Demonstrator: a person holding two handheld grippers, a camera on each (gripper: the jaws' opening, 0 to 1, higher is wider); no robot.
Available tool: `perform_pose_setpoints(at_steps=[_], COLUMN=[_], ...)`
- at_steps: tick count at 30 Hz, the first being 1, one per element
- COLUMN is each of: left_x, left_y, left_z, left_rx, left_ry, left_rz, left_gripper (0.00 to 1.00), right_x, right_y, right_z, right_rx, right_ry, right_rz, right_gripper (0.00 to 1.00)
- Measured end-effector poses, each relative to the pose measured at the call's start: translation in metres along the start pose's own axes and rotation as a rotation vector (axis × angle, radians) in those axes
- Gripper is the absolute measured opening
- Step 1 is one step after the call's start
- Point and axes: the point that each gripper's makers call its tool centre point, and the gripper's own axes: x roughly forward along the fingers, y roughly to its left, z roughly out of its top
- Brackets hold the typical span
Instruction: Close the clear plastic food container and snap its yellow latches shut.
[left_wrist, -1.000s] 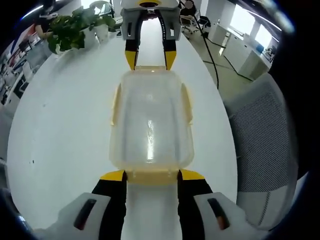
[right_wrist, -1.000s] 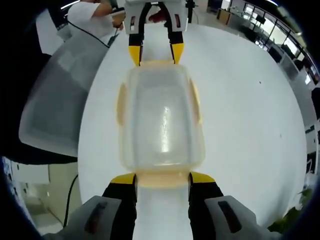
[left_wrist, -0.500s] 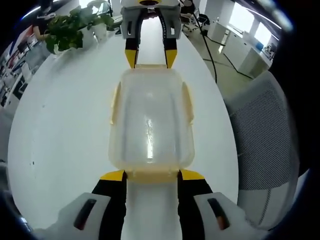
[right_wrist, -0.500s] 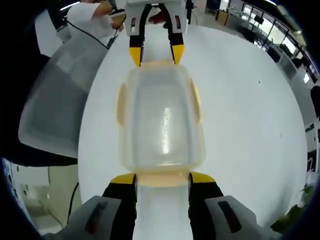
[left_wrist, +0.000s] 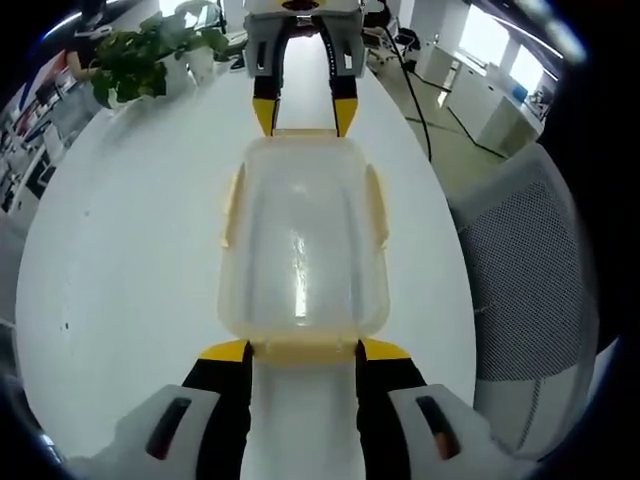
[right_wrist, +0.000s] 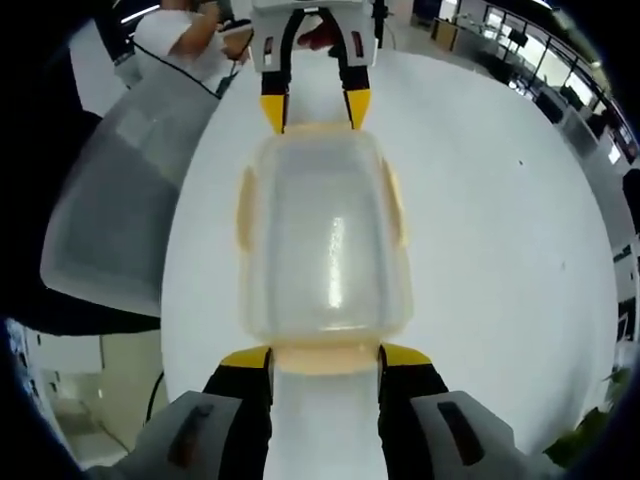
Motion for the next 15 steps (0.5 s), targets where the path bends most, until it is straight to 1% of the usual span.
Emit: perform_pose_setpoints(at_steps=[5, 9, 12, 15], left_x=[-0.0023, -0.0023, -0.0013, -0.0019], left_y=[0.0003, 0.0020, 0.0013, -0.0009], left_z=[-0.0005, -0.0001, -0.0006, -0.0003], left_rx=[-0.011, -0.001, -0.004, -0.006], left_ry=[-0.005, -0.006, -0.003, -0.005], left_rz=[-0.001, 0.005, 0.003, -0.002], left_gripper=[0.40, 0.45, 0.45, 0.44], right_x=[-0.0002, -0.0008, -0.0018, -0.0040], right_y=[-0.0003, 0.0002, 0.0015, 0.0021], right_z=[0.0015, 0.0013, -0.0005, -0.0019], right_rx=[-0.005, 0.002, 0.006, 0.026], right_ry=[-0.004, -0.006, 0.000, -0.009], right_rz=[-0.007, -0.007, -0.009, -0.010], right_gripper=[0.41, 0.44, 0.42, 0.41])
